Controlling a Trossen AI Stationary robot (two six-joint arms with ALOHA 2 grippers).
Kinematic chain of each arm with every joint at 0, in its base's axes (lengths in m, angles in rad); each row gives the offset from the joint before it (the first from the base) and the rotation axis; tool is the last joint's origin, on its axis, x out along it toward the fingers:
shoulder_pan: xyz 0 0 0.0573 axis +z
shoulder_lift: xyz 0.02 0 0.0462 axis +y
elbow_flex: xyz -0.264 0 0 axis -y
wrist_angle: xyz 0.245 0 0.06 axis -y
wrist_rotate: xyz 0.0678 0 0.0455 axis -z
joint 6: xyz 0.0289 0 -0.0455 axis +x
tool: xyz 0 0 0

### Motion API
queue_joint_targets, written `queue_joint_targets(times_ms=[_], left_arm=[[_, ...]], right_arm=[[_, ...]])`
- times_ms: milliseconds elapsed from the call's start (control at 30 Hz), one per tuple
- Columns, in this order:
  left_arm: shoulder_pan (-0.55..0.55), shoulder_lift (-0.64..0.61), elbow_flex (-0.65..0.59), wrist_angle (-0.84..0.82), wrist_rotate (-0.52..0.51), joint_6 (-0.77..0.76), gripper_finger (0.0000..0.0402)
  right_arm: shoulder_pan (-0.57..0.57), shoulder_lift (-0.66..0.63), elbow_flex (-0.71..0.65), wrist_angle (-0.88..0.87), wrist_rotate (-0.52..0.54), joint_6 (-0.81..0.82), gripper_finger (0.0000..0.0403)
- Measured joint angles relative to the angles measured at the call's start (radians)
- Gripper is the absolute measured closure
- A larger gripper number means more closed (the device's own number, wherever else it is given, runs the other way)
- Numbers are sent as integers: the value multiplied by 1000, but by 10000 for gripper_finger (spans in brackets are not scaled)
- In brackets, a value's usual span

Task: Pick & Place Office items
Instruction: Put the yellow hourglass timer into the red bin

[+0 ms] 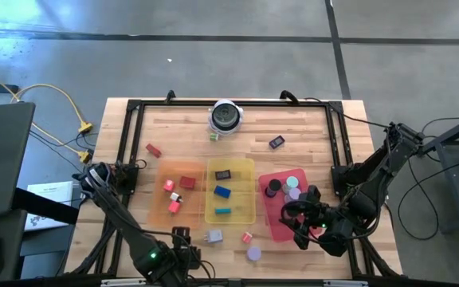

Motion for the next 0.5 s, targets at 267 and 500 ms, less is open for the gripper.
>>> queue_joint_targets(times_ms=[267,500], left_arm=[[1,0,-48,53,23,8,112],[1,0,-78,89,31,15,112]], right_arm=[[-1,0,0,0,1,0,199],[-21,0,0,0,0,0,199]])
